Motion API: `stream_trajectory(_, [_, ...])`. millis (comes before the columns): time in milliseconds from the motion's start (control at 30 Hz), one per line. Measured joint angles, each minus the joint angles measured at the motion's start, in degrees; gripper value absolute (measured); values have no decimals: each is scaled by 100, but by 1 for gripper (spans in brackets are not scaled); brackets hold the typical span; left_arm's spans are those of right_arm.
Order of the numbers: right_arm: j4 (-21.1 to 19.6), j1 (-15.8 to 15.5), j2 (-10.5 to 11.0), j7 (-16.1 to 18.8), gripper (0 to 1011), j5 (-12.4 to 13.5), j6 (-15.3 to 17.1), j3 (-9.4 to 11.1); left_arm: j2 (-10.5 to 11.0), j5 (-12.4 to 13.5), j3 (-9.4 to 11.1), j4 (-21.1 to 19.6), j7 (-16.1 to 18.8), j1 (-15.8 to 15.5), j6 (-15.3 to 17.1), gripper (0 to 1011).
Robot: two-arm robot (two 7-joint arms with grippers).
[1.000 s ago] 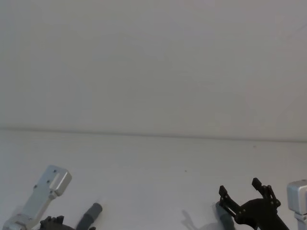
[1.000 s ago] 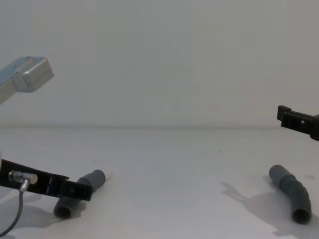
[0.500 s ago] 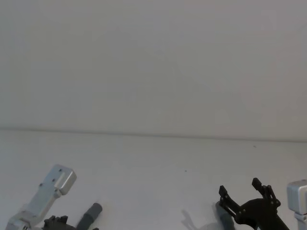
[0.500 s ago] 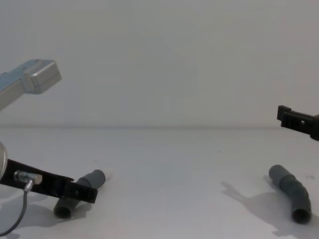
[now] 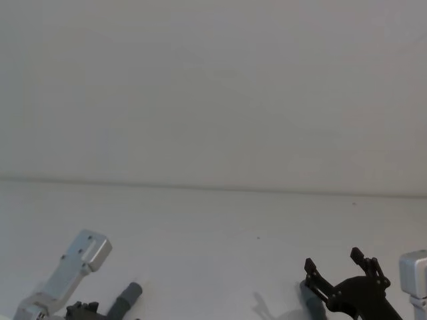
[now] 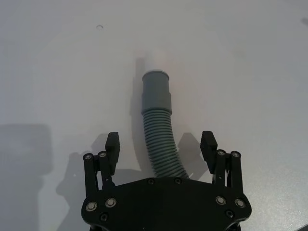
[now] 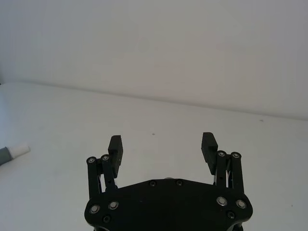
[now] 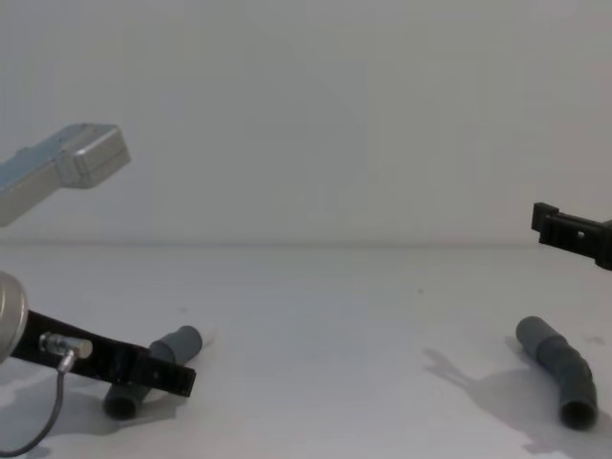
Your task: Use both hands to pick up one end of the pipe from the table, align the ends, and insert them.
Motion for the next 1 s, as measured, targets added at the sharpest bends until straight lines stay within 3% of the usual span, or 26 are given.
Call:
stream_trajectory(233, [0, 0, 0, 0, 1002, 0, 0, 0, -41, 35, 19, 49, -14, -23, 2, 996])
stream_trajectory(400, [0, 0, 0, 0, 1002, 0, 0, 0, -55, 52, 26, 72, -20, -35, 2, 906])
stream_trajectory(700, [0, 0, 0, 0, 1002, 0, 0, 0, -74, 73, 33, 96, -24, -46, 1, 648])
stream_trajectory(1000, [0, 0, 0, 0, 1002, 0, 0, 0, -81, 76, 39, 107, -29, -50, 0, 329])
